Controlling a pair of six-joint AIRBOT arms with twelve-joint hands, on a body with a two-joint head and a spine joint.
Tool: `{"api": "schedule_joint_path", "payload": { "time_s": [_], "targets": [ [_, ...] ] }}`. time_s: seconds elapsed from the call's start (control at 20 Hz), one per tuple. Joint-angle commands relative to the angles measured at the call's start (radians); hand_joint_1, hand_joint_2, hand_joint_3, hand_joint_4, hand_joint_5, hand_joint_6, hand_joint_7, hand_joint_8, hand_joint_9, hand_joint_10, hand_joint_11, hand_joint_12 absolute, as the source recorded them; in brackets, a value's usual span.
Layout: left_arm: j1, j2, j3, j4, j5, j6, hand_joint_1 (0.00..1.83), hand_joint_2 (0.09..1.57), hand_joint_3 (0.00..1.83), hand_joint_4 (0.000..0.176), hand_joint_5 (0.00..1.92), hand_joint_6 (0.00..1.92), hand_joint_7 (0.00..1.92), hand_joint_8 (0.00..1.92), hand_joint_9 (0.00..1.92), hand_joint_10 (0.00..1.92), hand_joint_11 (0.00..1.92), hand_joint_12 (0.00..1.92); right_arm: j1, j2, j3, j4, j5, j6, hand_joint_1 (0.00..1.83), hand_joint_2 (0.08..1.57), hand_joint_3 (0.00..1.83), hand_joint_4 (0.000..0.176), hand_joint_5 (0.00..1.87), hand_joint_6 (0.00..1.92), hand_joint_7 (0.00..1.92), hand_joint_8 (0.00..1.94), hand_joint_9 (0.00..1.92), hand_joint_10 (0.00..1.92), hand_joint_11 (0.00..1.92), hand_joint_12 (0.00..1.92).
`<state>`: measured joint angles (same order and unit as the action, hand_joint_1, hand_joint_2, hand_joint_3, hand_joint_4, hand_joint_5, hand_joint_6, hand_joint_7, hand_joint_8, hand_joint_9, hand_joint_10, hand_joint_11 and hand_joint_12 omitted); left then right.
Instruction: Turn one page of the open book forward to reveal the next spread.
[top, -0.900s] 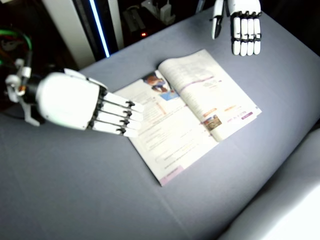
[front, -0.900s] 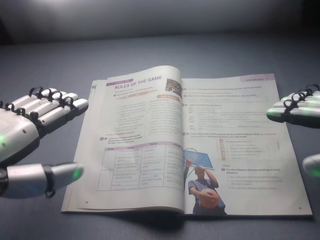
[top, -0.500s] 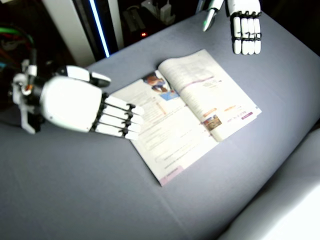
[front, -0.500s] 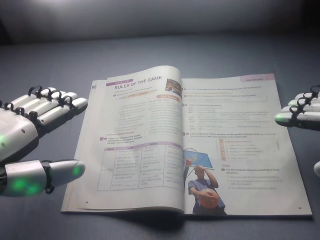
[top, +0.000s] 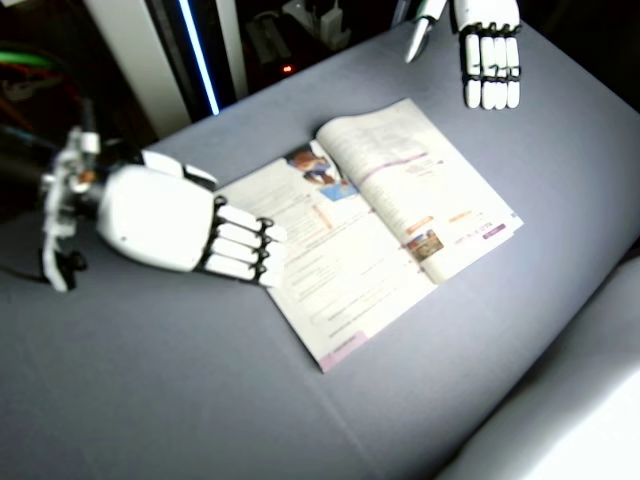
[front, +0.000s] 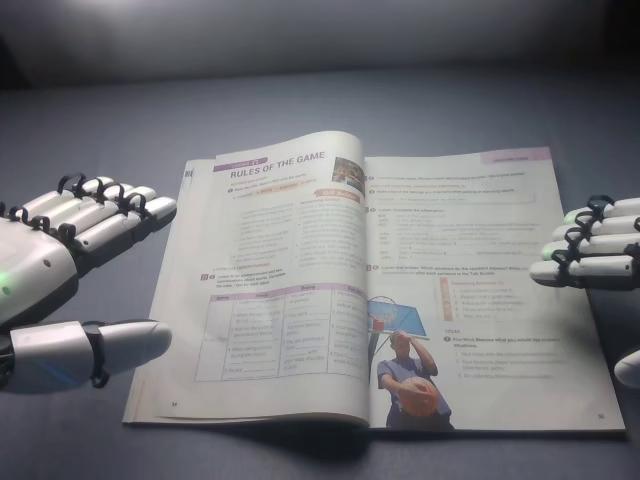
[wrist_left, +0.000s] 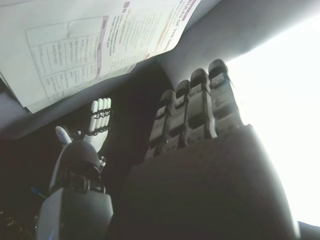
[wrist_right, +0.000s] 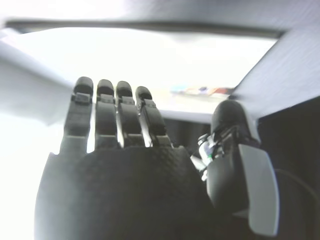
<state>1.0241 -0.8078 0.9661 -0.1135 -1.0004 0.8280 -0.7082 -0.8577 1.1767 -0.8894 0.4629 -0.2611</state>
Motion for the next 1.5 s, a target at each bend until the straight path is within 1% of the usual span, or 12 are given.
{"api": "schedule_joint_path", "payload": {
  "time_s": [0.0, 0.15, 0.3, 0.35, 0.6, 0.65, 0.9, 1.05, 1.15, 1.3, 1.45],
  "targets": [
    [-0.008, -0.002, 0.005, -0.005, -0.121, -0.006, 0.00, 1.21, 0.01, 0.000, 0.00, 0.00, 0.00, 0.00, 0.00, 0.00, 0.00, 0.00, 0.010, 0.003, 0.008, 0.021, 0.035, 0.006, 0.00, 1.19, 0.00, 0.000, 0.00, 0.00, 0.00, 0.00, 0.00, 0.00, 0.00, 0.00],
    [-0.008, -0.003, 0.005, -0.002, -0.120, -0.009, 0.00, 1.21, 0.01, 0.000, 0.00, 0.00, 0.00, 0.00, 0.00, 0.00, 0.00, 0.00, 0.009, -0.010, 0.012, -0.038, 0.017, 0.006, 0.00, 1.18, 0.00, 0.000, 0.00, 0.00, 0.00, 0.00, 0.00, 0.00, 0.03, 0.01],
    [-0.008, -0.003, 0.005, 0.001, -0.120, -0.011, 0.00, 1.22, 0.01, 0.000, 0.01, 0.00, 0.00, 0.00, 0.00, 0.00, 0.00, 0.00, 0.009, -0.047, 0.054, -0.141, 0.017, 0.006, 0.00, 1.20, 0.00, 0.000, 0.00, 0.00, 0.00, 0.00, 0.00, 0.00, 0.02, 0.01],
    [-0.008, -0.004, 0.005, 0.001, -0.122, -0.012, 0.00, 1.22, 0.01, 0.000, 0.01, 0.00, 0.00, 0.00, 0.00, 0.00, 0.00, 0.00, 0.008, -0.057, 0.062, -0.151, 0.018, 0.006, 0.00, 1.19, 0.00, 0.000, 0.00, 0.00, 0.00, 0.00, 0.00, 0.00, 0.01, 0.00],
    [-0.008, -0.004, 0.004, 0.002, -0.128, -0.016, 0.00, 1.22, 0.01, 0.000, 0.00, 0.00, 0.00, 0.00, 0.00, 0.00, 0.00, 0.00, 0.007, -0.118, 0.088, -0.148, 0.027, 0.006, 0.00, 1.17, 0.00, 0.000, 0.01, 0.00, 0.00, 0.00, 0.00, 0.00, 0.00, 0.00],
    [-0.008, -0.004, 0.004, 0.002, -0.130, -0.017, 0.00, 1.22, 0.01, 0.000, 0.00, 0.00, 0.00, 0.00, 0.00, 0.00, 0.00, 0.00, 0.007, -0.126, 0.092, -0.143, 0.031, 0.006, 0.00, 1.17, 0.00, 0.000, 0.03, 0.01, 0.01, 0.00, 0.00, 0.00, 0.01, 0.00],
    [-0.008, -0.008, 0.005, 0.001, -0.132, -0.018, 0.00, 1.22, 0.01, 0.000, 0.00, 0.00, 0.00, 0.00, 0.00, 0.00, 0.00, 0.00, 0.014, -0.157, 0.115, -0.083, 0.082, 0.006, 0.00, 1.17, 0.00, 0.000, 0.00, 0.00, 0.00, 0.00, 0.00, 0.00, 0.00, 0.00],
    [-0.008, -0.009, 0.005, 0.001, -0.133, -0.019, 0.00, 1.22, 0.01, 0.000, 0.01, 0.00, 0.00, 0.00, 0.00, 0.00, 0.00, 0.00, 0.026, -0.150, 0.115, -0.077, 0.096, 0.006, 0.00, 1.15, 0.00, 0.000, 0.01, 0.00, 0.00, 0.00, 0.00, 0.00, 0.00, 0.00],
    [-0.008, -0.009, 0.005, 0.001, -0.134, -0.019, 0.00, 1.22, 0.00, 0.000, 0.00, 0.00, 0.00, 0.00, 0.00, 0.00, 0.00, 0.00, 0.026, -0.124, 0.106, -0.060, 0.098, 0.006, 0.00, 1.14, 0.00, 0.000, 0.00, 0.00, 0.00, 0.00, 0.00, 0.00, 0.00, 0.00],
    [0.000, -0.009, 0.004, -0.006, -0.136, -0.021, 0.00, 1.22, 0.00, 0.000, 0.00, 0.00, 0.00, 0.00, 0.00, 0.00, 0.00, 0.00, 0.026, -0.104, 0.101, -0.047, 0.104, 0.006, 0.00, 1.16, 0.00, 0.000, 0.00, 0.00, 0.00, 0.00, 0.00, 0.00, 0.00, 0.00],
    [-0.001, -0.012, 0.005, -0.006, -0.134, -0.023, 0.00, 1.23, 0.01, 0.000, 0.01, 0.00, 0.00, 0.00, 0.00, 0.00, 0.00, 0.00, 0.026, -0.090, 0.107, -0.047, 0.127, 0.006, 0.00, 1.18, 0.00, 0.000, 0.00, 0.00, 0.00, 0.00, 0.00, 0.00, 0.04, 0.02]
  ]
}}
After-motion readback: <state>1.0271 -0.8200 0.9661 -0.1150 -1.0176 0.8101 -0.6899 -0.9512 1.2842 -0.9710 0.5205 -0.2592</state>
